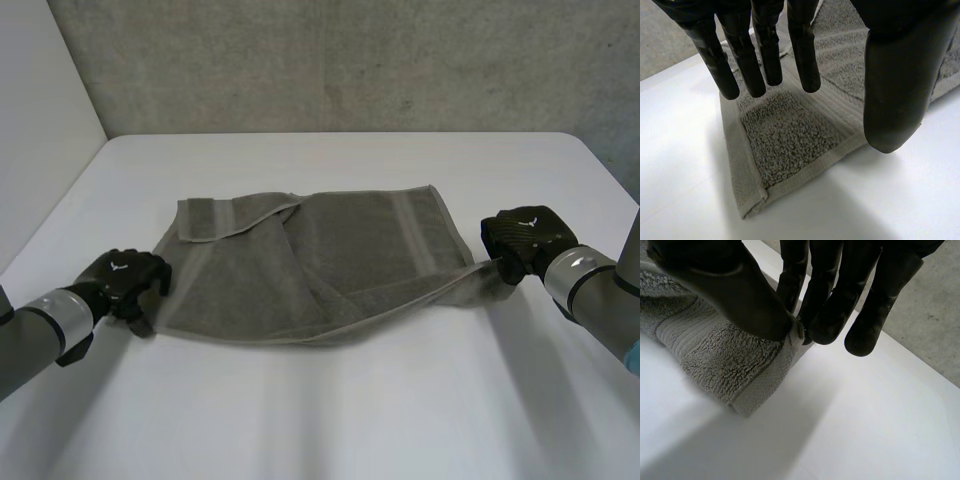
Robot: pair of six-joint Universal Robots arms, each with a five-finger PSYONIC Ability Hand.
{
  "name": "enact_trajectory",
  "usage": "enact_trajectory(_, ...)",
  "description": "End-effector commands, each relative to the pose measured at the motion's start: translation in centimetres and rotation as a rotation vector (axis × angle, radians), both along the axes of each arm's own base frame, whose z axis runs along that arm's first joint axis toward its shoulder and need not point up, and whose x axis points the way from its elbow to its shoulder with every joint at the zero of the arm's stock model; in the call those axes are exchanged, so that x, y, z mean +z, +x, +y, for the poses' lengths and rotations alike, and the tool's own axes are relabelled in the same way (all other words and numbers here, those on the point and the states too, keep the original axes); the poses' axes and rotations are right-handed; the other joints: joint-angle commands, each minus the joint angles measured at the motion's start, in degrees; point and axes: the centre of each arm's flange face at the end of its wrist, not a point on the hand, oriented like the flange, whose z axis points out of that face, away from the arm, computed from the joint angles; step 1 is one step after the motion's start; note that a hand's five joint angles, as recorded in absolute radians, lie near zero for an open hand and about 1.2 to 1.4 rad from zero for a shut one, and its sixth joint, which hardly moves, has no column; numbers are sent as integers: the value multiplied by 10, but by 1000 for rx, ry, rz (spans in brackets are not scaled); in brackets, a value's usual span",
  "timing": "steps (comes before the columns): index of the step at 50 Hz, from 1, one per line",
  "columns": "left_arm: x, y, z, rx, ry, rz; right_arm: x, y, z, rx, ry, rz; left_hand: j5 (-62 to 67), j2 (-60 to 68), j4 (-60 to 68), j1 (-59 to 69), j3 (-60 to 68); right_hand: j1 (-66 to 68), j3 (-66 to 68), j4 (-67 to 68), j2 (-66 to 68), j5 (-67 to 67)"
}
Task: Fold the towel.
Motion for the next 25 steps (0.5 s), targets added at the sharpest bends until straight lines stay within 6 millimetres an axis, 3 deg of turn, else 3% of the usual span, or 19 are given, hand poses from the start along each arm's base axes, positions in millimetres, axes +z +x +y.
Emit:
enact_trajectory(1, -7, 0, -1, -44, -25, -85, 0, 0, 0, 0, 1, 0, 0, -14, -20, -5, -21, 44, 41, 34, 73, 34)
enact_trajectory(25, -9, 0, -7, -50, -37, -94, -2, 0, 1, 2, 4, 4, 108, 93, 88, 102, 86, 44, 41, 34, 73, 34)
